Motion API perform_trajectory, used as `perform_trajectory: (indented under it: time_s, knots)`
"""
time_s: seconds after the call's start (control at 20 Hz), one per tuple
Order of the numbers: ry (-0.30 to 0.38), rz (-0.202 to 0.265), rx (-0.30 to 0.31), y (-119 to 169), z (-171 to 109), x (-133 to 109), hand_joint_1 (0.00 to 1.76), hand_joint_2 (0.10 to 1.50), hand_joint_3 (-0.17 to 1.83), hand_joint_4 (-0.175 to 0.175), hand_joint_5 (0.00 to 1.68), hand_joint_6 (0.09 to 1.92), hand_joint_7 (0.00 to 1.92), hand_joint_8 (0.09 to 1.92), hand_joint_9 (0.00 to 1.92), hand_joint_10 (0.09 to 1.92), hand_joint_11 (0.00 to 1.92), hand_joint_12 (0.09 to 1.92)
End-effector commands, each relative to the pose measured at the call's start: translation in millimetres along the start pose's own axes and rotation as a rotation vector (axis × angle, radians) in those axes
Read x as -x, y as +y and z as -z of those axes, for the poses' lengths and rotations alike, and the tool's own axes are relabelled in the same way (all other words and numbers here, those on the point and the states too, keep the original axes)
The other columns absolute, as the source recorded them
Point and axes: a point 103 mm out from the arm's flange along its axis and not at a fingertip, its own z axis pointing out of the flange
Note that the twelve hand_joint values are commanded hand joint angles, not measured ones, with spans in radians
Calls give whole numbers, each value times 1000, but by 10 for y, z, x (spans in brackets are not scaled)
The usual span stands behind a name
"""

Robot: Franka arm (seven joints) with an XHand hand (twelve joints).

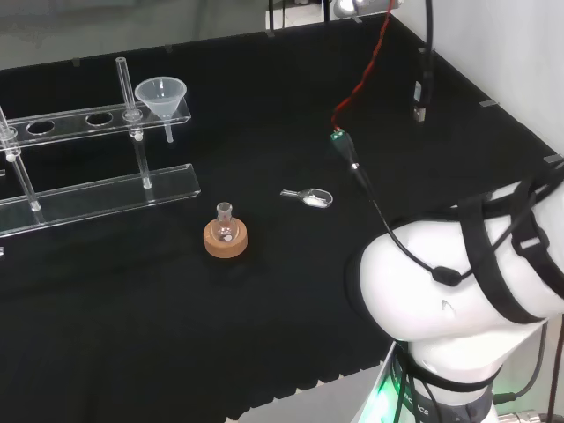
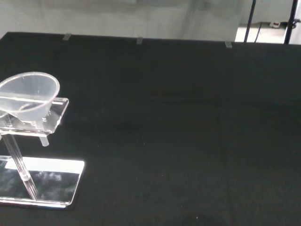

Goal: Pick up the funnel from the transparent funnel stand.

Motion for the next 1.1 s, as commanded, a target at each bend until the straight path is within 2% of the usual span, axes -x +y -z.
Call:
perform_trajectory:
  time_s: [0.05,0.35,1.1]
  knots:
    - [21,15,-24,297,-249,-119,221,744,174,43,0,87,0,220,0,145,0,656]
    - [66,50,-31,407,-406,-248,227,749,168,40,0,87,0,221,0,143,0,661]
    - [96,149,-100,817,-836,-720,243,768,135,32,0,87,0,247,0,173,0,722]
